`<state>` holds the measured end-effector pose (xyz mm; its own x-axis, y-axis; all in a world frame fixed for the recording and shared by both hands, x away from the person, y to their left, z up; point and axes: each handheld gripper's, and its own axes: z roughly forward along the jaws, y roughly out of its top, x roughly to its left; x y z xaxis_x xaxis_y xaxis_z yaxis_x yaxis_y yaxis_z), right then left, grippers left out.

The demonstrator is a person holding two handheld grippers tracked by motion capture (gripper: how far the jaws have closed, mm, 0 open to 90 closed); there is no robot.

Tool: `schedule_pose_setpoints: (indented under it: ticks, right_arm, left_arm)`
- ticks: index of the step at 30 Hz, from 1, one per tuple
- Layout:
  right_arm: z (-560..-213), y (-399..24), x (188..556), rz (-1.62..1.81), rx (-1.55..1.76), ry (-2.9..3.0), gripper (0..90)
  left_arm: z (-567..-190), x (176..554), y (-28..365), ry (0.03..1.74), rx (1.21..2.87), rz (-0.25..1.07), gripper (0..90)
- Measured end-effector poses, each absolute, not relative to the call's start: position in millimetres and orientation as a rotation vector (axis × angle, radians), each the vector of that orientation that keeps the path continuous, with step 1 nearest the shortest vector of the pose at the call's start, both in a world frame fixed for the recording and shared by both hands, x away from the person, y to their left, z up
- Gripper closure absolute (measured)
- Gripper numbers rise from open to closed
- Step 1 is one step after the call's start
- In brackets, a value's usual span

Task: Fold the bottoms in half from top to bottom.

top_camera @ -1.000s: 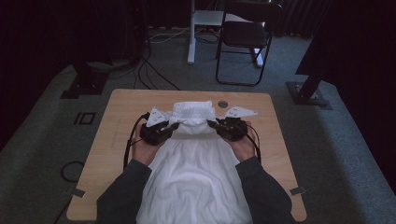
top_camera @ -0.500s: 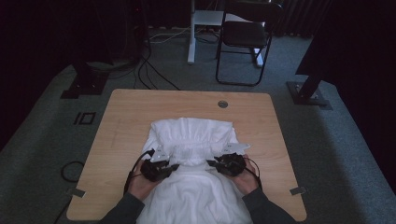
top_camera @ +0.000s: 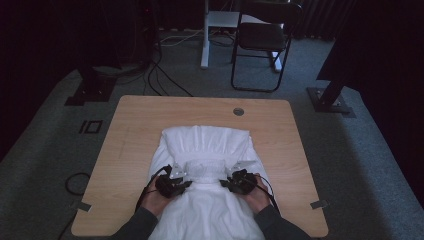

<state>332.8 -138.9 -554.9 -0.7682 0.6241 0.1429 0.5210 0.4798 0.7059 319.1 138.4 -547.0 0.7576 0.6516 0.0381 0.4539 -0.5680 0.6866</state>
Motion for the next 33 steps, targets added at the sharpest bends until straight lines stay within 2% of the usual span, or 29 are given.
schedule_pose_setpoints:
  ticks: [15,25,33]
  right_arm:
    - [-557,-148,400,1.231,1.164,2.505,80.3]
    - [-554,-131,431,1.203,1.249,2.469,80.2]
    - [-549,-119,455,1.151,1.309,2.461,80.1]
  left_arm:
    - [-546,372,123,0.904,2.249,0.447,76.9]
    - [-542,419,129,0.984,2.247,0.493,76.8]
    - [-539,441,129,1.044,2.251,0.506,76.7]
